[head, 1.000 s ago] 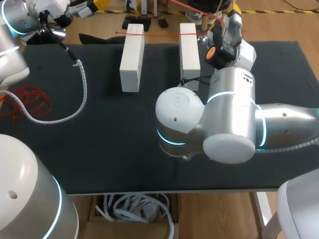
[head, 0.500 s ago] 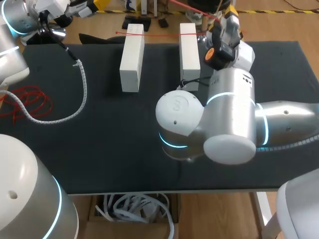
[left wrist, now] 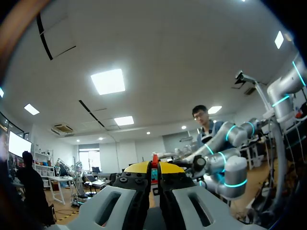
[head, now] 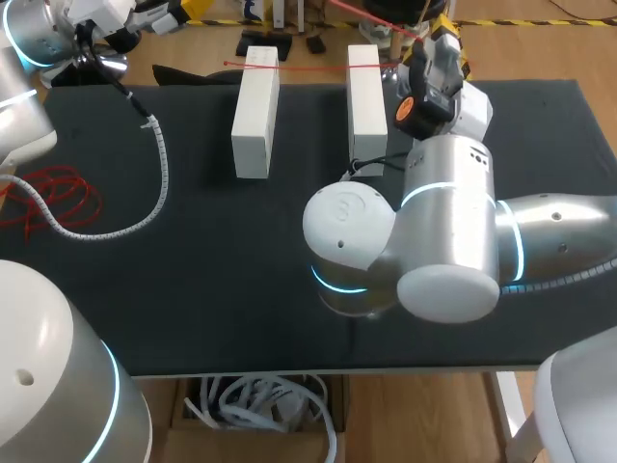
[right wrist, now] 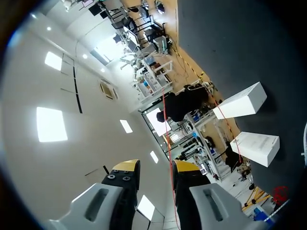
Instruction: Grab the tape and strap the tape.
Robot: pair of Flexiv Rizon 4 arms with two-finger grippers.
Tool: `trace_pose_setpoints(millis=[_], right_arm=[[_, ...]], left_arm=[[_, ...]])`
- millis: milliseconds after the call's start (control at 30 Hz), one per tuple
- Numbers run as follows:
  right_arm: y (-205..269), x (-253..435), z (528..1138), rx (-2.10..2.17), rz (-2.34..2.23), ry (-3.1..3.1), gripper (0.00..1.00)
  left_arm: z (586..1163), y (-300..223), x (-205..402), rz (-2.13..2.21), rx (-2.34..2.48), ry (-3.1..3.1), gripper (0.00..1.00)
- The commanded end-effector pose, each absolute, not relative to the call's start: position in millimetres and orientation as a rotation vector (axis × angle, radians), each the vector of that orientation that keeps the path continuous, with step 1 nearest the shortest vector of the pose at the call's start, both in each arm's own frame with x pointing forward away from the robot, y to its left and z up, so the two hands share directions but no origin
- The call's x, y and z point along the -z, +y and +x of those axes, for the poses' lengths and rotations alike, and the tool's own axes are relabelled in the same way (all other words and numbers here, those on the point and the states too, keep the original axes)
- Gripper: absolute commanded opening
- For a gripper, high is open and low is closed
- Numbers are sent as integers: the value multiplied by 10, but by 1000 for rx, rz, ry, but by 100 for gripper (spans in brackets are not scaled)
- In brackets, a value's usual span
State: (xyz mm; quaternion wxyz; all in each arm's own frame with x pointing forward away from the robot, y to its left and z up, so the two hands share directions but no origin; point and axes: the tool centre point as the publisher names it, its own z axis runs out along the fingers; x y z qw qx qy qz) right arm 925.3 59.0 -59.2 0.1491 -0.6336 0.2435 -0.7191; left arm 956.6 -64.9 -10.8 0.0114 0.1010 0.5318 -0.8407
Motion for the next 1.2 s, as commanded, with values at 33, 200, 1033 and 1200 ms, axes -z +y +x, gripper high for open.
trace_pose_setpoints(millis=[33,200,1033,1200], right_arm=[[580,565,9262,2065,-1831,696,25],[572,546,9279,2074,-1833,681,15],[598,559,9292,2026,-1935,555,0],[598,559,9292,2026,-1935,555,0]], left_arm=[[9577,-644,115,320,2625,1659,0],[9577,-644,115,320,2625,1659,0],[9577,-644,115,320,2625,1659,0],[9591,-638,152,358,2439,1884,0]])
